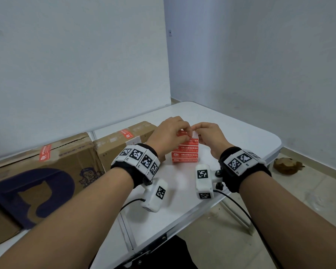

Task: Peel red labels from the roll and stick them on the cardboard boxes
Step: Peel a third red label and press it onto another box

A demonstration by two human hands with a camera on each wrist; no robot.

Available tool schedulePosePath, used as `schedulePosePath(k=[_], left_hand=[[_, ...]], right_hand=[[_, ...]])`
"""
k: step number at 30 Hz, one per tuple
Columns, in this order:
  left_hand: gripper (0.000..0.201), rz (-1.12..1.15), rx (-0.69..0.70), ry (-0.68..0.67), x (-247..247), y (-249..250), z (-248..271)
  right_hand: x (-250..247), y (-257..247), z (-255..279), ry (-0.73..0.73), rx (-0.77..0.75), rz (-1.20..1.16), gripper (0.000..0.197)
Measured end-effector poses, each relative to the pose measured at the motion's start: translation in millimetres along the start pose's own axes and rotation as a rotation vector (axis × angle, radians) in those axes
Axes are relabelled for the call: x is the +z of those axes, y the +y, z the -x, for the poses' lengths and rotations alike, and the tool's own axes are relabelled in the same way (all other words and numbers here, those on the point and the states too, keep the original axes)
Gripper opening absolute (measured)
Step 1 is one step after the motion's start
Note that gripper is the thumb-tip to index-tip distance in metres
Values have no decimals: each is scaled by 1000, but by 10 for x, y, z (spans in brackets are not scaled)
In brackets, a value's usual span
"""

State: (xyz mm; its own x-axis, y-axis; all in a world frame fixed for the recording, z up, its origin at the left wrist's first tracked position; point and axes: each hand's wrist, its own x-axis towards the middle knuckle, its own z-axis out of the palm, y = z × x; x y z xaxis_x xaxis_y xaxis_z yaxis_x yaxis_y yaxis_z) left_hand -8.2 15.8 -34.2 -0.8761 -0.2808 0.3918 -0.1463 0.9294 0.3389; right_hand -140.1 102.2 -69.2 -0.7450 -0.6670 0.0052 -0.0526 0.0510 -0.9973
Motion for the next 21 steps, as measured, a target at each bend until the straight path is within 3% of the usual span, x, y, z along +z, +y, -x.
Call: schedulePosePath(k=[2,4,9,14,21], left_hand=[[8,37,-18,-4,-64,-15,55],[7,106,-55,-7,-125,-25,103],[8,388,-201,19,-313,-15,204],[17,641,-256,78,-559,-34,304],[15,959,-487,247,-767,-124,348]], right_hand=[[21,-28,-15,-30,44,3,21],[53,-28,-34,-57,59,31,29],[123,20,-69,-8,56,168,18],[153,59,-67,23,20,274,26],[352,-324,84,6,-324,260,11]])
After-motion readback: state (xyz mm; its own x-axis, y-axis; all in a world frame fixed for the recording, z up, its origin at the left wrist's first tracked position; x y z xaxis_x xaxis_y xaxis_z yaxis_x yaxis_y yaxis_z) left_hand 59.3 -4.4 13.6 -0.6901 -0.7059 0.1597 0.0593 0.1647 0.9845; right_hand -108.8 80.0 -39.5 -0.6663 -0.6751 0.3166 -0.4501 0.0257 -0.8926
